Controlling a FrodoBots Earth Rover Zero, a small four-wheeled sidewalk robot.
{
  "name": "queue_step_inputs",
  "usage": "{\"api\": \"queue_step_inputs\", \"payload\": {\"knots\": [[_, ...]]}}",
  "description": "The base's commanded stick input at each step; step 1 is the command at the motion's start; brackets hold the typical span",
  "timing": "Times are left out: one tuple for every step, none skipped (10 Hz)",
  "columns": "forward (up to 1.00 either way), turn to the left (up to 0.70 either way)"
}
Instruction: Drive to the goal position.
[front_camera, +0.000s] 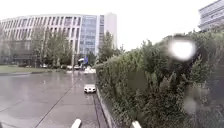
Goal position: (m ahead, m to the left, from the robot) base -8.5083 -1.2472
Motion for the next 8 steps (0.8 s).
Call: {"api": "queue_step_inputs", "payload": {"knots": [[0.07,0.00],[0.07,0.00],[0.07,0.00],[0.07,0.00],[0.07,0.00],[0.07,0.00],[0.07,0.00],[0.07,0.00]]}}
